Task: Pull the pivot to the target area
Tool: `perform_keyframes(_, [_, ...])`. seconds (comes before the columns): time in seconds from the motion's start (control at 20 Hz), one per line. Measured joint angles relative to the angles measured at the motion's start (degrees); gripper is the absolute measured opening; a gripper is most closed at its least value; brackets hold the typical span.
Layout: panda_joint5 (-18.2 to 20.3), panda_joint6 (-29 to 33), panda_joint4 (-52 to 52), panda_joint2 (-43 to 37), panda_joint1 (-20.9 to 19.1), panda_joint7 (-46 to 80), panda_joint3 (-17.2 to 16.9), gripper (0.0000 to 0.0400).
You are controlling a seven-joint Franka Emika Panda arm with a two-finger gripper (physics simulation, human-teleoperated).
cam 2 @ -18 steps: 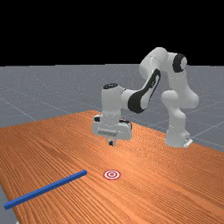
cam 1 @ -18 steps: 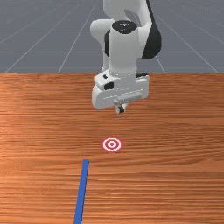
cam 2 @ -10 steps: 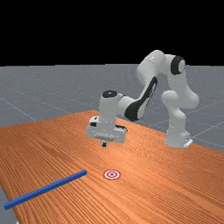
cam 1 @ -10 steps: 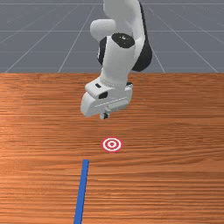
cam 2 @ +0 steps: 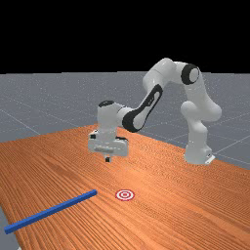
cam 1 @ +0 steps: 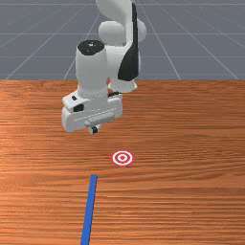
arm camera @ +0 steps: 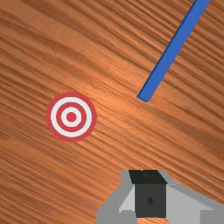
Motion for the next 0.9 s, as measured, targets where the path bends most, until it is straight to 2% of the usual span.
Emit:
perform_keyframes(0.05, [5.18, -2.89, 3.59, 1.87, -4.10, -8.51, 3.54, 0.0000])
perform_keyframes(0.25, [3.35, -6.36, 14.05, 7.99, -3.63, -6.21, 2.84, 0.0000])
perform_keyframes(0.3, [1.88, -6.67, 15.78, 9.10, -2.32, -2.41, 1.37, 0.0000])
perform_keyframes(0.45, [2.24, -9.83, 23.10, 13.27, -2.58, -1.22, 1.45, 0.0000])
perform_keyframes(0.65, [2.53, -18.23, 42.38, 23.95, -3.71, -0.51, 1.97, 0.0000])
perform_keyframes(0.7, [2.63, -23.45, 54.05, 30.15, -4.45, 0.39, 2.21, 0.0000])
perform_keyframes(0.9, [2.34, -22.84, 52.92, 29.99, -4.47, -1.62, 2.42, 0.0000])
